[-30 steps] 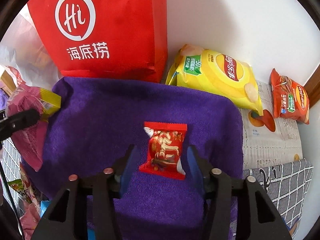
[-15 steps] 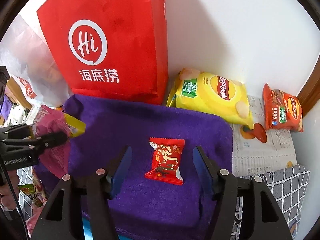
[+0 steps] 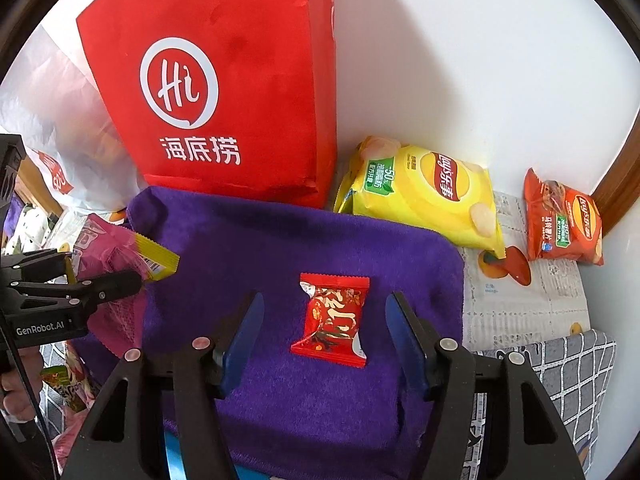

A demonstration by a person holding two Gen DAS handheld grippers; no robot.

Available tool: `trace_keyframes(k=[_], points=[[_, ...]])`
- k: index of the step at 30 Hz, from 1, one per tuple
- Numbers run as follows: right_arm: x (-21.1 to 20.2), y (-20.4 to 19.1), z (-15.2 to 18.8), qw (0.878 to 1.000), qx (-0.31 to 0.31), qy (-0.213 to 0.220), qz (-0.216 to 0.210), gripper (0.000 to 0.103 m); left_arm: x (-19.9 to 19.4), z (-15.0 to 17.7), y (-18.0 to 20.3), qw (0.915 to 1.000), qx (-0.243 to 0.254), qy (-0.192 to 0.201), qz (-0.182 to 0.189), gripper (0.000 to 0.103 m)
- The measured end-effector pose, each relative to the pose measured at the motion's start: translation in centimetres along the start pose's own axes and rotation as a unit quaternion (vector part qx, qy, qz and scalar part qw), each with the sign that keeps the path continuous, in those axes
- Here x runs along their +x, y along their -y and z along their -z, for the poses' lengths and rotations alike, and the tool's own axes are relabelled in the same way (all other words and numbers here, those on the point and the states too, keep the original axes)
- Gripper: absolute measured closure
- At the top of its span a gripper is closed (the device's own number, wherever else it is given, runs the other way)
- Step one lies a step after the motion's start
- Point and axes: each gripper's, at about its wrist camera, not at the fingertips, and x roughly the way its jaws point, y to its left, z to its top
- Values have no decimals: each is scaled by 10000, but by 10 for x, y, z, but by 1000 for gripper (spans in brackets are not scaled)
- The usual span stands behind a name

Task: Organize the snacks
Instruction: 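Open the right tool to drop the red packet on the towel while the left tool releases the pink bag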

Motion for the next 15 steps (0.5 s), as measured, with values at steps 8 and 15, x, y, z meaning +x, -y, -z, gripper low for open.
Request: trace_keyframes(k=[8,15], points=[[-5,-2,0,10000,-1,68,-21,40,-21,-2,3,9993,132,359,-45,25],[-17,-7,-1,9997,14,208,-82,40,-37,-4,2,9987,128,489,-29,25]])
